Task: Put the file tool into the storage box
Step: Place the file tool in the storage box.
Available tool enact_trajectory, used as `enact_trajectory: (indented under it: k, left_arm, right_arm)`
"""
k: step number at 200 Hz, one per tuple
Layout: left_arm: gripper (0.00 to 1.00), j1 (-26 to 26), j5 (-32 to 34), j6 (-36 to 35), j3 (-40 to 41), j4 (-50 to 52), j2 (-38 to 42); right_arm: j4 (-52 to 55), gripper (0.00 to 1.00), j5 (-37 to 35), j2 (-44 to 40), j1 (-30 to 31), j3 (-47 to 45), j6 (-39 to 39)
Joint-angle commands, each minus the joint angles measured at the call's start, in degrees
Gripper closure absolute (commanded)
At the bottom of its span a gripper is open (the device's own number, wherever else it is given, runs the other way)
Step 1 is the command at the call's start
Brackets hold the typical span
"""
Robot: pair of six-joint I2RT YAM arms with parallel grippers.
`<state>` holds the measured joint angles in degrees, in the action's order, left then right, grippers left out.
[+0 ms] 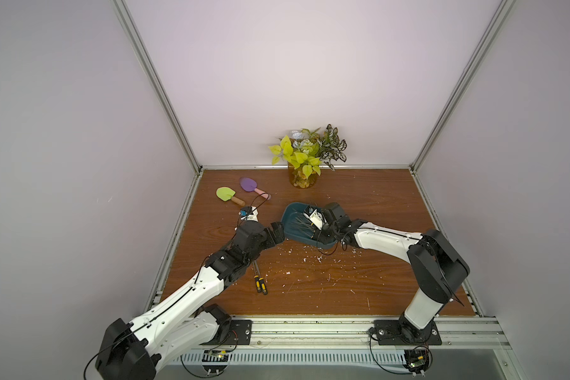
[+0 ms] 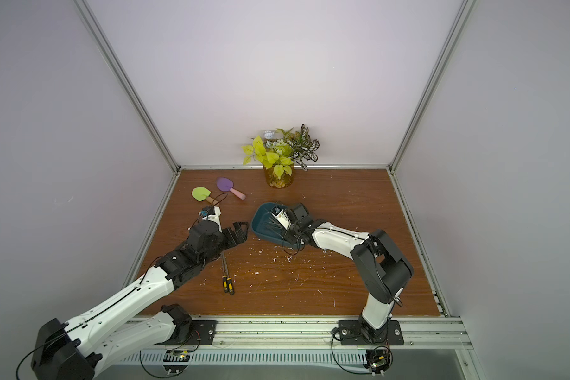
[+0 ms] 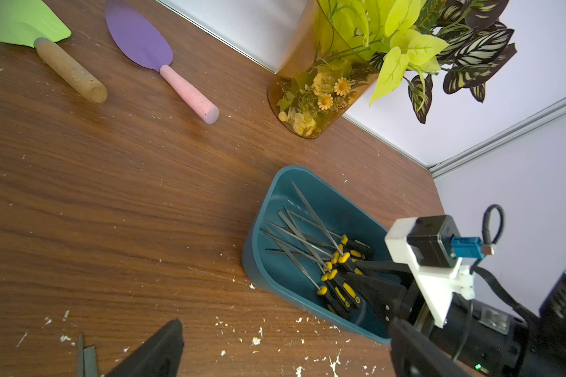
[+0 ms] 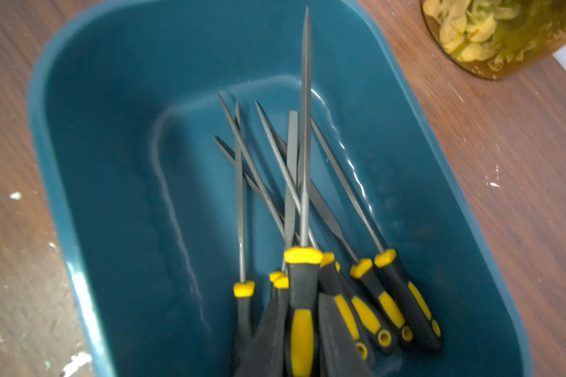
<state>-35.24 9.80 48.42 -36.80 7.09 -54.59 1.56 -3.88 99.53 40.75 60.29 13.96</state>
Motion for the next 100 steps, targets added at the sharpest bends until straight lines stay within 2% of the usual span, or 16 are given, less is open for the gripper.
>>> enact_trajectory:
  k: [1,23,70,100]
  left_arm:
    - [0.00,-0.3,1.7,-1.2,0.0,1.1,0.1]
    - [0.00,-0.3,1.9,-1.3,-0.2,1.6,0.2]
    - [0.00,0.0,1.8,-1.6,0.3,0.6,0.7]
    - [0.00,3.2,-0.6,-2.8,0.9,-0.3,0.2]
  right_arm:
    - [1.2,0.73,2.0,0.3,-0.1,2.2,0.9]
    - [0.8,0.63,1.2,0.5,-0.2,2.2,0.4]
    - [-0.3,0.54,-0.7,-1.7,-0.2,1.6,-2.6]
    - [0.8,0.50,-2.5,-5.8,-0.1,1.8,-8.2]
